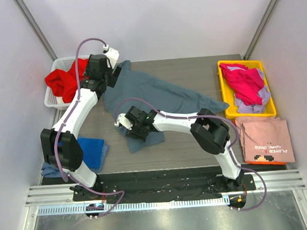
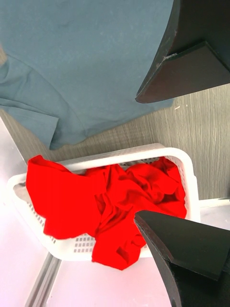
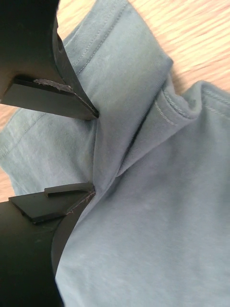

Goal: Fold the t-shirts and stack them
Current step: Flatten out the tshirt

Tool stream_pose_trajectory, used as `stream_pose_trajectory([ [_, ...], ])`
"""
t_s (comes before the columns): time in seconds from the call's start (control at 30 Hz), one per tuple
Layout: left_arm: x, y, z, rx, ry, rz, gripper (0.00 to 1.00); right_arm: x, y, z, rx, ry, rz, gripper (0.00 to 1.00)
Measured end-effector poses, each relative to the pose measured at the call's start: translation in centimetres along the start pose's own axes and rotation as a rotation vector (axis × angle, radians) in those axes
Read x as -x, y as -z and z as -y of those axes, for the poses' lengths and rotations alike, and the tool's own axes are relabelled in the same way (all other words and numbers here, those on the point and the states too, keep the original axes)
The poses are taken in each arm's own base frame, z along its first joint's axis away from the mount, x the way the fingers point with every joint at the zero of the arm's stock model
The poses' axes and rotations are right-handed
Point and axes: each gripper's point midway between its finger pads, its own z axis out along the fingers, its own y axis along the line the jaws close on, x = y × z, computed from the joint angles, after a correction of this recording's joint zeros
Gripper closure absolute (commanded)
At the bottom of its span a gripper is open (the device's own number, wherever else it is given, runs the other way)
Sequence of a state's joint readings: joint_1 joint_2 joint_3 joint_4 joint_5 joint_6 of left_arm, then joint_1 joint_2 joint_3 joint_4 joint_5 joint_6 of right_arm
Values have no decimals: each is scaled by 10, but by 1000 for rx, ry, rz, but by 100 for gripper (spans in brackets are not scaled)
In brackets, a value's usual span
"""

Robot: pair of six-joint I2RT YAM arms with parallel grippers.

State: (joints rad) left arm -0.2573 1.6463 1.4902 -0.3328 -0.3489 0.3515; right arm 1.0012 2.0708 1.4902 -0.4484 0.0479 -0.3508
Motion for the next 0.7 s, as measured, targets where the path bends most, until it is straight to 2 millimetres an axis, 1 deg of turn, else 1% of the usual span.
stream_pose_trajectory([
  [0.13, -4, 1, -15, 25, 17, -5, 0, 20, -8, -1, 7, 14, 27, 37],
  [0.27, -17, -3, -37, 64, 41, -34, 0, 36, -5, -4, 9, 25, 53, 36],
  [0.37, -22, -5, -44, 77, 51, -43, 0, 44, -2, -5, 7, 30, 72, 36],
  [0.43, -21, -5, -43, 70, 57, -40, 0, 46, 3, -3, -2, 31, 76, 36],
  [0.5, -21, -5, -39, 55, 63, -39, 0, 50, 11, 1, -23, 32, 89, 35],
  [0.53, -22, -5, -37, 44, 70, -40, 0, 53, 19, 6, -50, 33, 96, 35],
  [0.6, -23, -4, -31, 19, 76, -43, 0, 60, 37, 19, -111, 35, 117, 34],
  [0.7, -25, 0, -13, -78, 89, -46, 1, 64, 71, 40, -217, 35, 150, 32],
])
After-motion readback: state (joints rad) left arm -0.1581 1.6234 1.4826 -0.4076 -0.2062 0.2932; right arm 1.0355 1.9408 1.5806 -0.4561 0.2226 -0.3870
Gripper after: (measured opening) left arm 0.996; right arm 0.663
